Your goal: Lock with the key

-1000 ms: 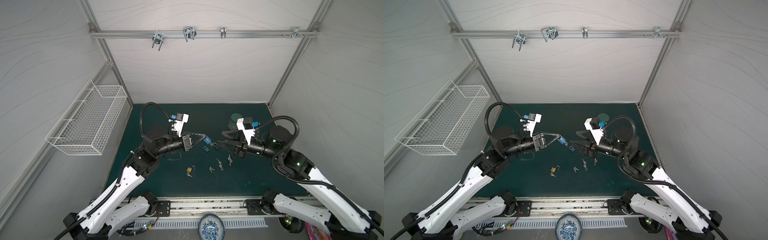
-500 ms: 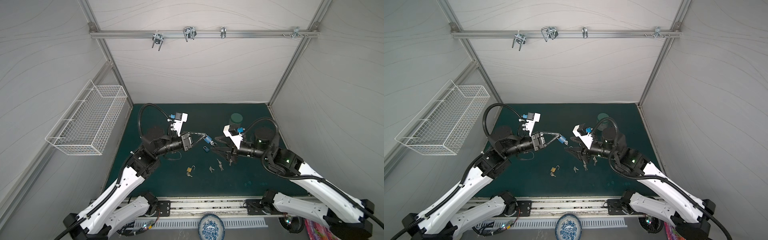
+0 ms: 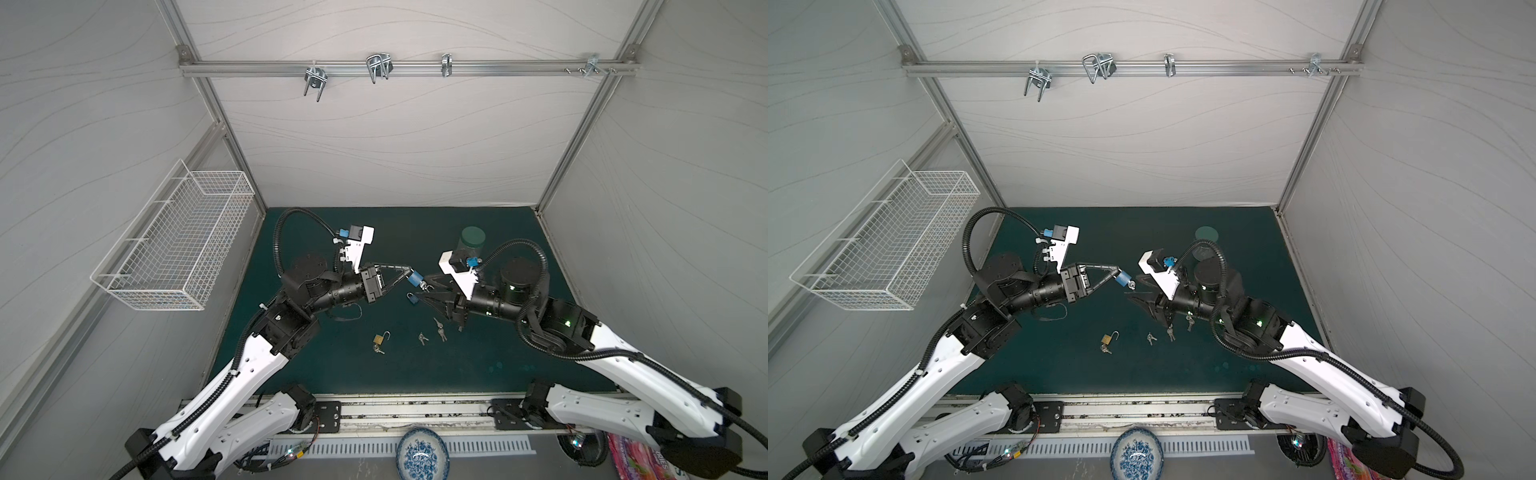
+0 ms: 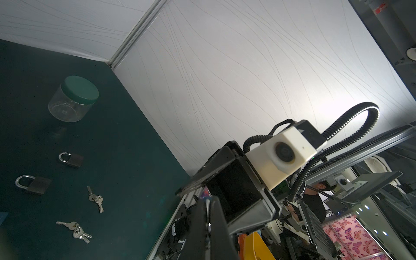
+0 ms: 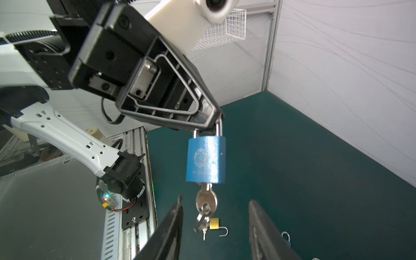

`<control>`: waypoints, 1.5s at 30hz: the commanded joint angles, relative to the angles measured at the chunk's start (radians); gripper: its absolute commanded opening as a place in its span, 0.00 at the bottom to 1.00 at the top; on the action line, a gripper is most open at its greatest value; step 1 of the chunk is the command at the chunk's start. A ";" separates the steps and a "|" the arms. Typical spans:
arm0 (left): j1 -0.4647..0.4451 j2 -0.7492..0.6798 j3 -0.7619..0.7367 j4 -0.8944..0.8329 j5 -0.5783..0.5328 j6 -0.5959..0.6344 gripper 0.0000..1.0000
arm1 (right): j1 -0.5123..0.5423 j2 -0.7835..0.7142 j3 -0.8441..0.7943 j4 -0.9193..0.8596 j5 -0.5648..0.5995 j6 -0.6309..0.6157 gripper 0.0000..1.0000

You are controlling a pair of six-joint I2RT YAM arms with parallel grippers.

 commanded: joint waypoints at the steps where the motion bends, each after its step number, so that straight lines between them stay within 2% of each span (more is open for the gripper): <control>1: 0.003 -0.009 0.000 0.046 0.002 0.003 0.00 | 0.010 -0.038 -0.014 0.063 0.014 0.006 0.48; 7: 0.002 -0.004 0.005 0.053 0.007 0.000 0.00 | 0.012 -0.018 0.006 0.005 0.044 -0.004 0.40; 13: 0.003 -0.007 0.000 0.052 0.002 -0.002 0.00 | 0.012 0.011 0.020 -0.026 0.045 -0.002 0.39; 22: 0.002 -0.012 0.003 0.039 -0.006 0.010 0.00 | 0.012 0.005 0.018 0.000 0.049 0.001 0.21; 42: 0.003 -0.012 -0.003 0.018 -0.027 0.016 0.00 | 0.011 -0.019 0.026 -0.015 0.066 -0.003 0.00; 45: 0.003 -0.010 0.000 0.017 -0.025 0.016 0.00 | 0.012 -0.026 0.026 -0.021 0.080 -0.004 0.00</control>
